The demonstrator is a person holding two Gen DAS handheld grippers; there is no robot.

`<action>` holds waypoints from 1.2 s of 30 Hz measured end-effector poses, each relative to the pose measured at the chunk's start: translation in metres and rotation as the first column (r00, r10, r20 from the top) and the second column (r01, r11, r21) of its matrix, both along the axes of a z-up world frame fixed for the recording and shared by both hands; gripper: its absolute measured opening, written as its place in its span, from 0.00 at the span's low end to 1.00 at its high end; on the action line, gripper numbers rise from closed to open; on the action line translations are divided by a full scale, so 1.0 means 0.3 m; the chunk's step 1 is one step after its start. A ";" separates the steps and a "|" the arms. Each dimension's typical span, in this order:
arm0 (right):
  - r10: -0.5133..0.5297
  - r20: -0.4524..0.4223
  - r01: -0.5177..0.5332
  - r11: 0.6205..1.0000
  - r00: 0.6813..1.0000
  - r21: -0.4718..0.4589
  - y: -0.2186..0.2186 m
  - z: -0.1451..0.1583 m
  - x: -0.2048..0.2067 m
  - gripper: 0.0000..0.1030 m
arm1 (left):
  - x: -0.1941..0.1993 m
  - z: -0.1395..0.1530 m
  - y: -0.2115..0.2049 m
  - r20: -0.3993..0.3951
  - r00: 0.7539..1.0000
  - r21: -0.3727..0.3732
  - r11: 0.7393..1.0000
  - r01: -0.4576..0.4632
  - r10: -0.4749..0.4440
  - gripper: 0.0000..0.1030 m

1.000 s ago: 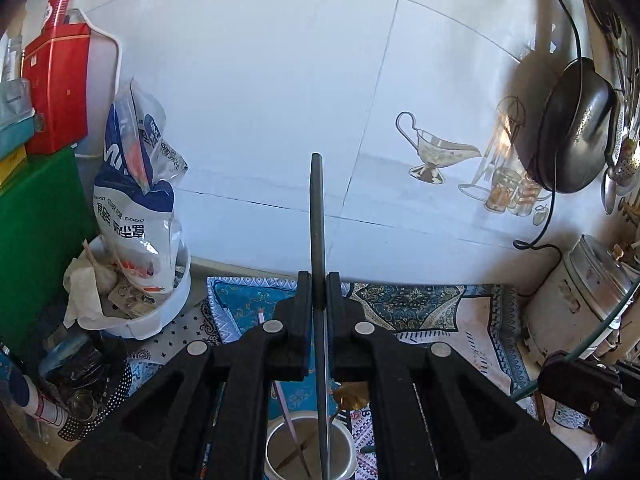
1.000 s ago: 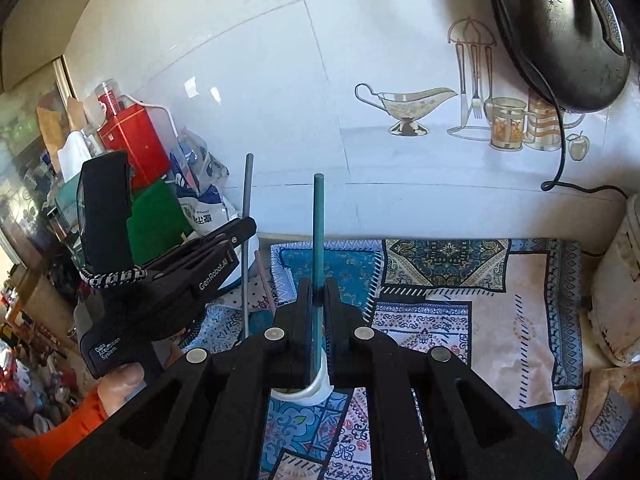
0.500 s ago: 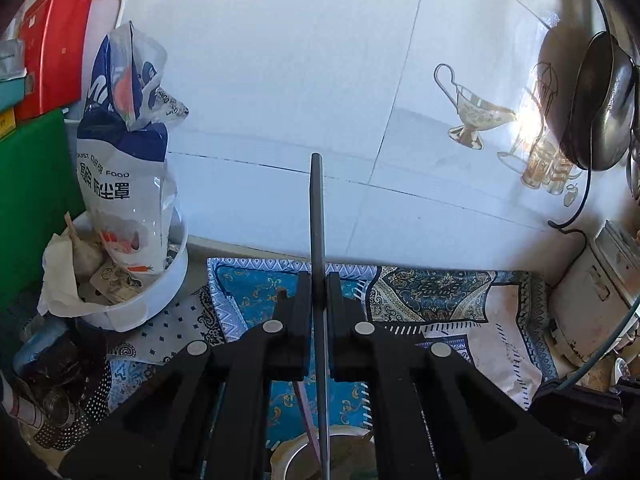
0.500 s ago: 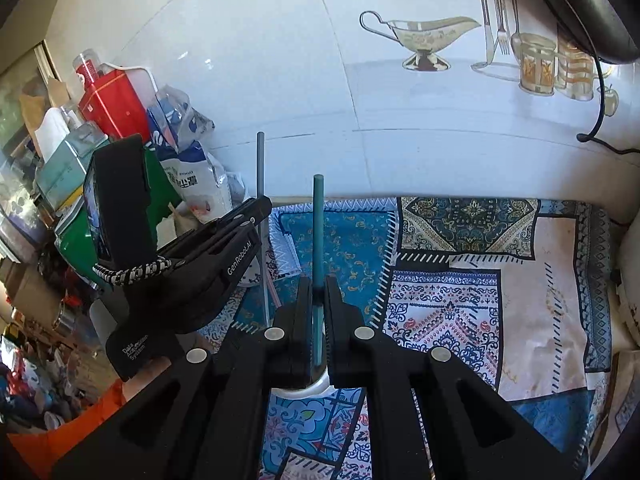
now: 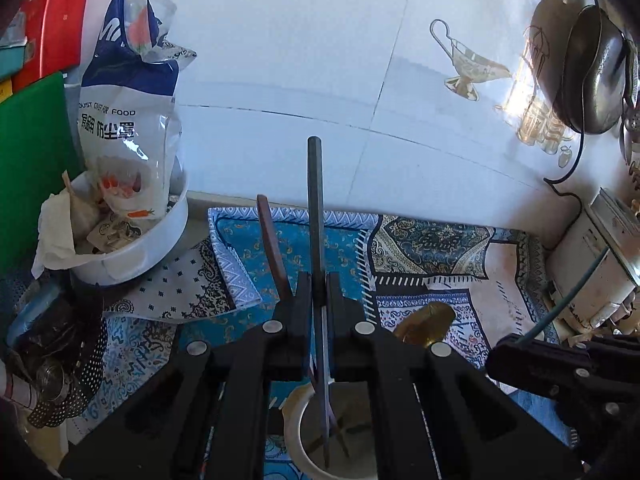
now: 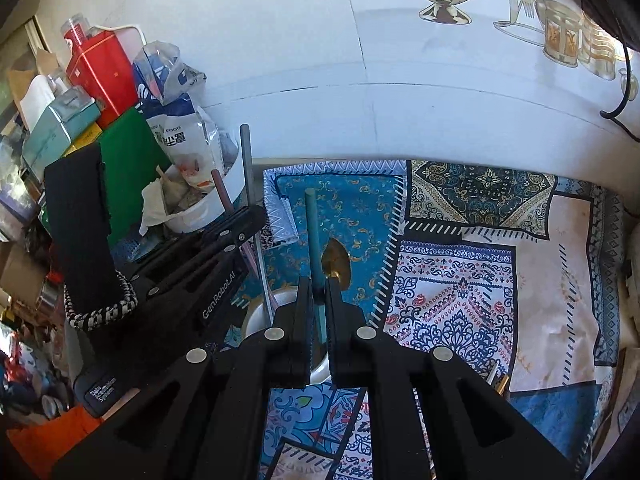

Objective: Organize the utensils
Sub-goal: 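Release the dark chopstick into the white cup with the left tool while the right tool releases the teal chopstick, then move both tools down to the utensils lying on the cloth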

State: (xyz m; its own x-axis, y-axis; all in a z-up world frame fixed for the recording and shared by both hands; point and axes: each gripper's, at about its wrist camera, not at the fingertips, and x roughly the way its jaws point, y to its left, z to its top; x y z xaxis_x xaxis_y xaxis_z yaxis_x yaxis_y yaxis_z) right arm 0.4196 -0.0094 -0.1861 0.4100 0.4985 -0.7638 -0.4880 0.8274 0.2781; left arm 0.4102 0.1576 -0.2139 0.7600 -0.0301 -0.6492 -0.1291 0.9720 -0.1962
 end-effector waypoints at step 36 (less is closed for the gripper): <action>-0.113 0.200 0.126 0.990 0.973 -0.055 -0.387 0.221 -0.170 0.40 | -0.206 0.278 -0.255 -0.056 0.993 0.077 0.991 0.111 -0.107 0.31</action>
